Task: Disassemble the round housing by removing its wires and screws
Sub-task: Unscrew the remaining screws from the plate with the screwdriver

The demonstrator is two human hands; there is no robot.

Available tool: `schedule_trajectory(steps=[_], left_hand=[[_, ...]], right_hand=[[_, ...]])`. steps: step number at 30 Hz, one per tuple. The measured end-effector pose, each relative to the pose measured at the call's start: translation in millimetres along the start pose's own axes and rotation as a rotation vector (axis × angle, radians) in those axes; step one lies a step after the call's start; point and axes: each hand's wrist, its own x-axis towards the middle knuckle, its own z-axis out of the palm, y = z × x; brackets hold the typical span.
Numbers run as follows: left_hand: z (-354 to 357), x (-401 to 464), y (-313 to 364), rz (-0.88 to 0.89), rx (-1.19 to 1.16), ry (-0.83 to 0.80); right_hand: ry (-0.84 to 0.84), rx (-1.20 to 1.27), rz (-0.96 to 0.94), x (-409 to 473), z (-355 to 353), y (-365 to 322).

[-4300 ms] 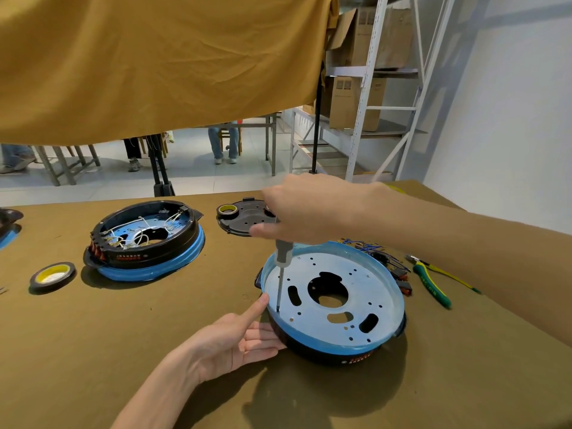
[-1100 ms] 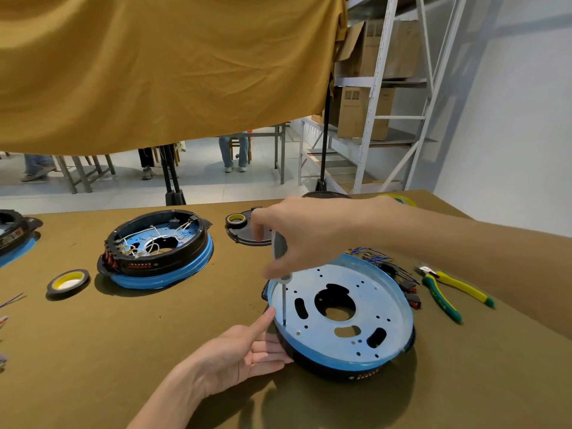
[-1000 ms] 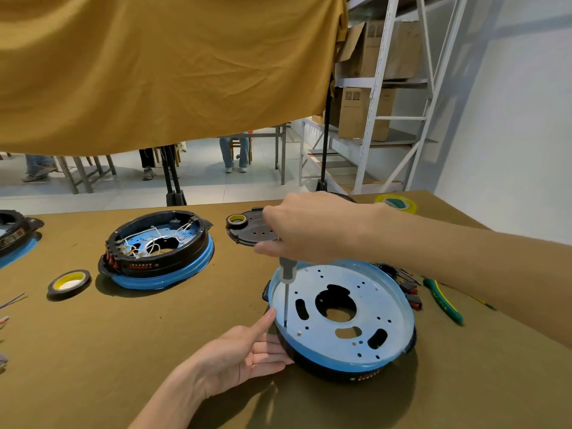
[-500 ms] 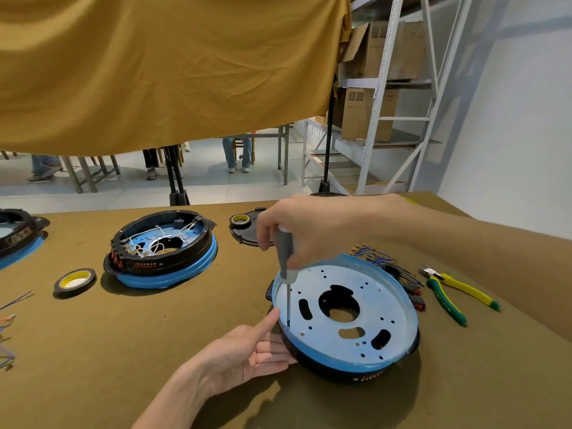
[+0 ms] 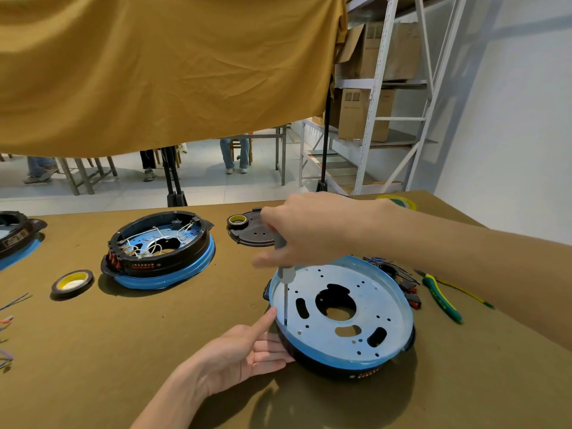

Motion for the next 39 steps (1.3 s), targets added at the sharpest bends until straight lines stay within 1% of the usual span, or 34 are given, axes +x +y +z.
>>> schedule_trajectory(steps=[1,2,3,5,6,7,9,11,12,13,15,16,17,18,21,22,23,26,27,28,29,31,32,33,34,37,39], left_hand=[[0.4,-0.5,0.2,-0.001,0.002,0.005],[0.8,-0.9,0.7,-0.003,0.002,0.01],[1.0,-1.2,0.8,-0.007,0.002,0.013],[1.4,-1.8,1.0,-0.012,0.002,0.013],[1.6,-2.5,1.1,-0.012,0.002,0.013],[1.8,-2.7,1.3,-0.01,0.002,0.014],[1.8,-2.2,0.8,-0.003,0.004,0.016],[2.4,-2.8,0.8,-0.003,0.004,0.02],[2.9,-3.1,1.2,-0.004,0.003,0.02],[3.0,-3.4,1.4,-0.005,0.0,0.018],[2.9,-4.0,2.1,-0.004,-0.008,0.014],[2.8,-4.3,2.1,-0.002,-0.012,0.012],[2.6,-4.3,2.0,-0.001,-0.012,0.012],[2.3,-4.1,1.8,0.0,-0.012,0.014],[1.9,-3.5,1.3,-0.002,-0.015,0.015],[1.8,-3.3,1.5,-0.005,-0.017,0.015],[1.6,-3.0,1.8,-0.008,-0.017,0.014],[1.5,-2.5,1.9,-0.007,-0.02,0.01],[1.5,-2.6,1.7,-0.005,-0.023,0.01],[1.8,-2.5,1.5,-0.003,-0.025,0.009],[1.8,-2.4,1.1,0.001,-0.025,0.007],[2.0,-2.3,0.6,0.004,-0.032,0.004],[1.9,-2.5,0.8,0.003,-0.039,0.004],[1.5,-2.9,1.0,0.001,-0.05,0.004],[1.1,-3.5,1.2,-0.002,-0.067,0.003],[-1.5,-6.1,2.2,-0.006,-0.178,0.007],[-3.6,-6.5,1.8,0.002,-0.27,0.019]], right_hand=[[0.051,-0.08,0.028,0.4,1.2,-1.6],[0.06,-0.085,0.024,1.3,2.0,-1.9],[0.028,-0.004,-0.002,1.7,1.0,-2.1],[-0.102,0.2,-0.057,0.3,-5.7,-0.3],[-0.165,0.257,-0.068,-0.2,-8.8,0.1],[-0.188,0.265,-0.07,-1.1,-9.3,-0.2],[-0.082,0.141,-0.032,-1.1,-2.6,-2.8],[0.053,-0.077,0.026,0.7,5.1,-3.3],[0.072,-0.091,0.025,1.9,7.2,-1.3],[0.043,-0.017,0.007,2.5,7.1,1.0],[-0.07,0.211,-0.049,1.0,-1.0,5.4],[-0.124,0.287,-0.071,0.6,-5.5,7.4],[-0.148,0.304,-0.082,0.0,-6.9,7.4],[-0.133,0.258,-0.066,0.0,-4.8,5.8],[0.017,-0.072,0.034,0.3,7.9,-0.1],[0.053,-0.121,0.039,1.0,10.0,0.1],[0.059,-0.095,0.025,1.3,9.8,2.2],[-0.066,0.235,-0.073,0.1,-0.2,9.9],[-0.102,0.294,-0.096,-0.6,-2.5,11.3],[-0.106,0.294,-0.093,-0.8,-2.5,11.0],[-0.086,0.236,-0.07,-0.9,-0.7,9.2],[-0.002,0.025,0.006,0.2,5.9,6.8],[0.047,-0.031,0.034,1.4,7.7,6.8],[0.077,-0.031,0.043,2.4,8.8,7.4],[0.083,0.015,0.044,3.0,7.9,8.8],[0.051,0.256,0.023,0.9,-5.0,14.4],[0.051,0.344,0.018,0.0,-12.7,17.3]])
